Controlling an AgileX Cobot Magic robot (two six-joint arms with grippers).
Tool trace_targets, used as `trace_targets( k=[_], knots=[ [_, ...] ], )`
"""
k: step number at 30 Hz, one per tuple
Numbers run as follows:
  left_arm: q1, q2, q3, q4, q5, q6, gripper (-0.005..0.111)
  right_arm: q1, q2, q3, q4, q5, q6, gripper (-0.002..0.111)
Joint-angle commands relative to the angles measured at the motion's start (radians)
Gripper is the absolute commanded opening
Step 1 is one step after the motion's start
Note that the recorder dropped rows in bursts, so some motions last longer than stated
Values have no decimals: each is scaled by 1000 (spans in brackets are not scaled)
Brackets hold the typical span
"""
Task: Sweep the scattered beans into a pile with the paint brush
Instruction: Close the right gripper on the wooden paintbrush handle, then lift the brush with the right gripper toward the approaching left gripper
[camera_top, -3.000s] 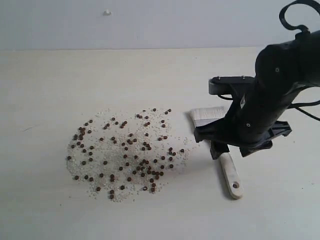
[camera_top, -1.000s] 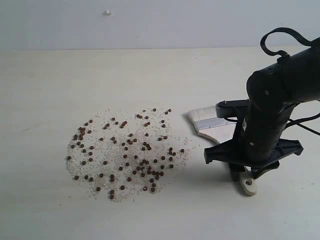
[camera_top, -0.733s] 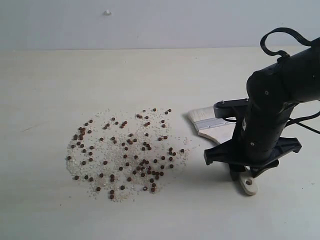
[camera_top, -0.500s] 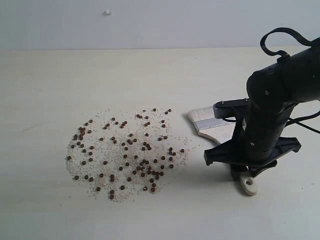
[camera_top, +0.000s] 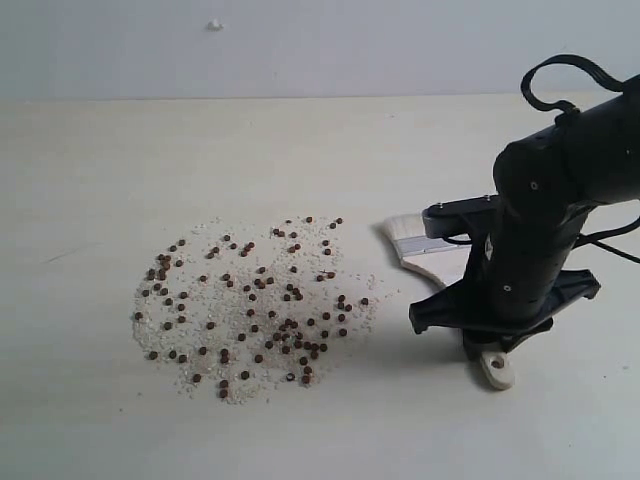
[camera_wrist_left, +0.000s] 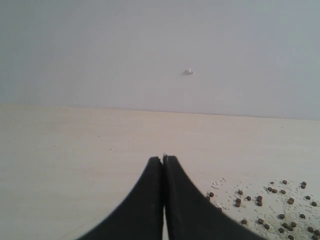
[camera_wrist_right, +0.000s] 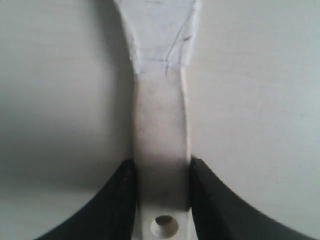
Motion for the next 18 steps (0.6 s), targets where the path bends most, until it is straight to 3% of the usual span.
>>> trace_targets(
  k=[1,16,18],
  knots=[
    [-7,-7,-2,-6,-10,-3,0,1,-49,0,-10,-12,-32,0],
    [-7,-7,-2,-6,-10,-3,0,1,-133,0,-10,-22,-83,0],
    [-6,-7,-2,-79,-10,-15,0,1,-133,0,-16,-22,-83,0]
  ],
)
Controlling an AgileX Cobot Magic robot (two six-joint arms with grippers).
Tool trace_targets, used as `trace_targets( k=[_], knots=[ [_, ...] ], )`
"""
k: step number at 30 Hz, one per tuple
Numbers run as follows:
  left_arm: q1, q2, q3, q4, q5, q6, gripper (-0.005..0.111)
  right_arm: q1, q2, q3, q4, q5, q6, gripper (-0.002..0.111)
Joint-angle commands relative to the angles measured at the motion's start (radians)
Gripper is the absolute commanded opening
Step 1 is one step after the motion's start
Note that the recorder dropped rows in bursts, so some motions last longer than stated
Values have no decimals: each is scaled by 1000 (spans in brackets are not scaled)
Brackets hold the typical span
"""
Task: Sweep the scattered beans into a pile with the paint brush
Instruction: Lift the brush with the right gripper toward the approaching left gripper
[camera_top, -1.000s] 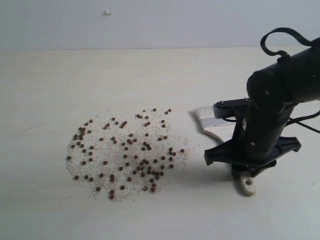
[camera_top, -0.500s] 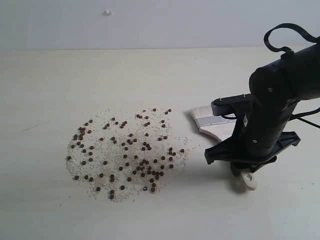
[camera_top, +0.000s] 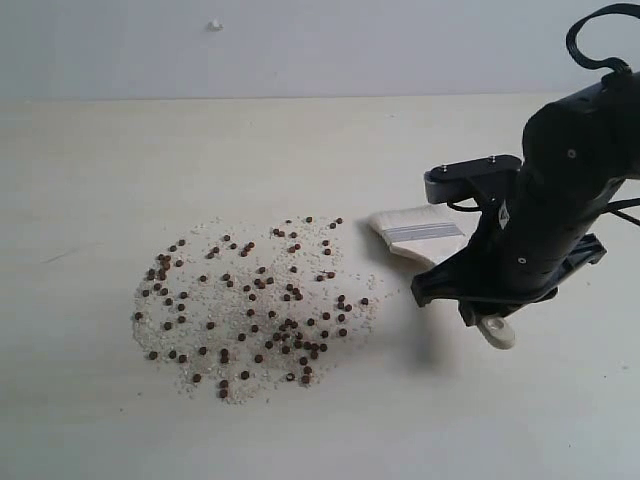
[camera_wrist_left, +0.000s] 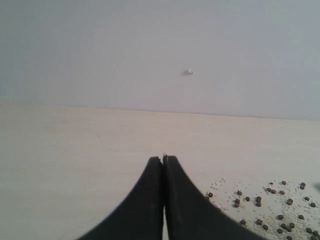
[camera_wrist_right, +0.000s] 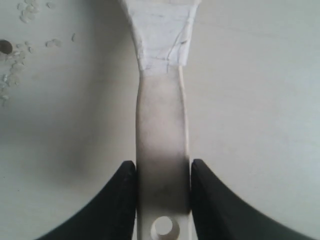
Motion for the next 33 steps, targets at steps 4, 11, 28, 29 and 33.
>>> trace_targets(
  k=[4,11,28,29,33],
  knots=[
    [-6,-7,-2,-215,-119,-42,0,1,-8,-1,-16,-17,-29,0],
    [-6,4,-39,-42,-504,-244,0,1,-8,-37,-6,-15,-55,0],
    [-25,1498,-495,1294,-1239,-158,75,1,-8,-162,28,33,-87,0],
    [-58,1604,-531,1294,-1237,-47,75,1,-8,-169,28,31,-87,0],
    [-195,1826,-654,1236,-1229,186,75,1,-8,-206,28,49,-87,0]
  ],
)
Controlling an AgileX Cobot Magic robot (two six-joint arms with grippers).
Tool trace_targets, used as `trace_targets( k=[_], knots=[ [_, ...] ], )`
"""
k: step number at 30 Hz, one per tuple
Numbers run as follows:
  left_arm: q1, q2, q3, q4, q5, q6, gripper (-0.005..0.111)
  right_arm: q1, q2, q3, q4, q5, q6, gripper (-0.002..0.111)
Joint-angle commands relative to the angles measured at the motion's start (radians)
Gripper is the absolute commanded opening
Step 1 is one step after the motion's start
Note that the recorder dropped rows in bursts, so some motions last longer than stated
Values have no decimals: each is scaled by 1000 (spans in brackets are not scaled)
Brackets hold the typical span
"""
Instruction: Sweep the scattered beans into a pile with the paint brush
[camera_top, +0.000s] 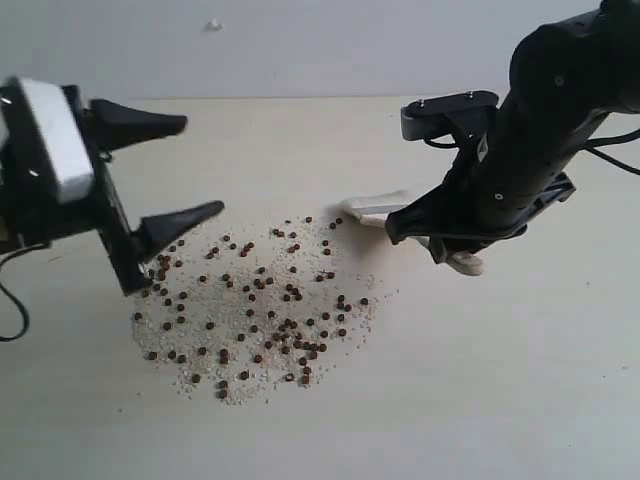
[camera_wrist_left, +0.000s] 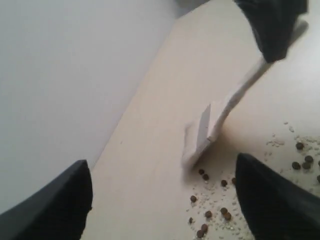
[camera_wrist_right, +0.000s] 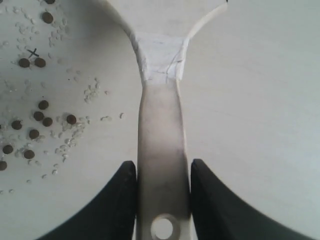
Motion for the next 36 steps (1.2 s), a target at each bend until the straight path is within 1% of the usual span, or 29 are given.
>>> trace_targets(
  k=[1,2,3,6,8,9,13,17,21,28,36],
  knots=[
    [-119,175,-116,-82,-8,191,75,1,-8,-40,-1,20,-9,0],
    [-155,229,-157,-146,13,212,75,1,-8,-45,7,20,-13,0],
    [-170,248,-177,-154,30,219,75,1,-8,-46,10,22,-22,0],
    [-225,308,-257,-144,85,242,75,1,-8,-48,22,24,-29,0],
    [-265,345,-309,-144,145,242,75,1,-8,-48,22,24,-29,0],
    [-302,373,-361,-144,194,242,75,1,-8,-48,22,24,-29,0],
    [-352,428,-446,-150,273,242,75,1,-8,-48,22,24,-36,0],
    [-373,485,-521,-150,278,242,75,1,-8,-48,22,26,-48,0],
    [-378,540,-573,-151,278,237,74,1,-8,-48,22,26,-55,0],
    [-382,601,-621,-143,278,237,74,1,-8,-48,22,21,-55,0],
    [-406,662,-703,-157,278,238,74,1,-8,-48,22,20,-55,0]
  ],
)
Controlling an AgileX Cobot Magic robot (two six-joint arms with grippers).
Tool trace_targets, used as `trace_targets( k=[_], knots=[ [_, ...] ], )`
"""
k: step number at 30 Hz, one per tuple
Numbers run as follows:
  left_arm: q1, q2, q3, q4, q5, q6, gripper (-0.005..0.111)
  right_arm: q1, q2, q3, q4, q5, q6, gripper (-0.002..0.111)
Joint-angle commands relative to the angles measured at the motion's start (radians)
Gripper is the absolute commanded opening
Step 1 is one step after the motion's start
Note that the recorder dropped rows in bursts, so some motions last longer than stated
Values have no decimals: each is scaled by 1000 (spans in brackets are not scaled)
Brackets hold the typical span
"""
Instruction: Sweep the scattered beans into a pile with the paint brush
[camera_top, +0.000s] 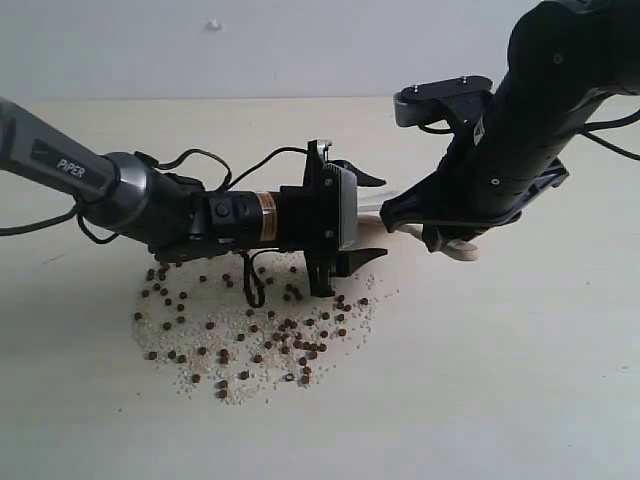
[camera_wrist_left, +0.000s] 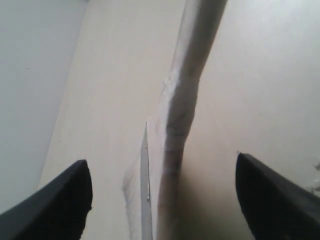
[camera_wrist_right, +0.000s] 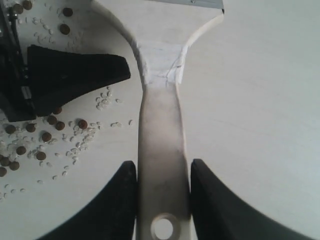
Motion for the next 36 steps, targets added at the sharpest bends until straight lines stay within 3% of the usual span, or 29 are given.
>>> trace_targets(
  k=[1,5,13,15,18,21,29,36],
  knots=[
    [-22,28,-44,-16,1,-6,74,1,-8,-11,0,-7,-10,0],
    [-44,34,-63,-30,29,-6,62,1,-8,-11,0,-7,-10,0],
    [-53,34,-72,-94,62,-68,9,1,-8,-11,0,-3,-10,0],
    [-55,34,-72,-91,66,-94,0,1,-8,-11,0,-3,-10,0],
    [-59,34,-72,-87,77,-92,0,1,-11,-11,0,-20,-29,2],
    [-63,34,-72,-81,77,-90,0,1,-24,-11,0,-51,-29,13],
    [-70,34,-72,-85,75,-55,0,1,-144,-11,-23,-162,-55,73],
    [-70,-13,-78,-121,64,-107,0,1,-290,-11,-189,-210,-55,73]
  ],
)
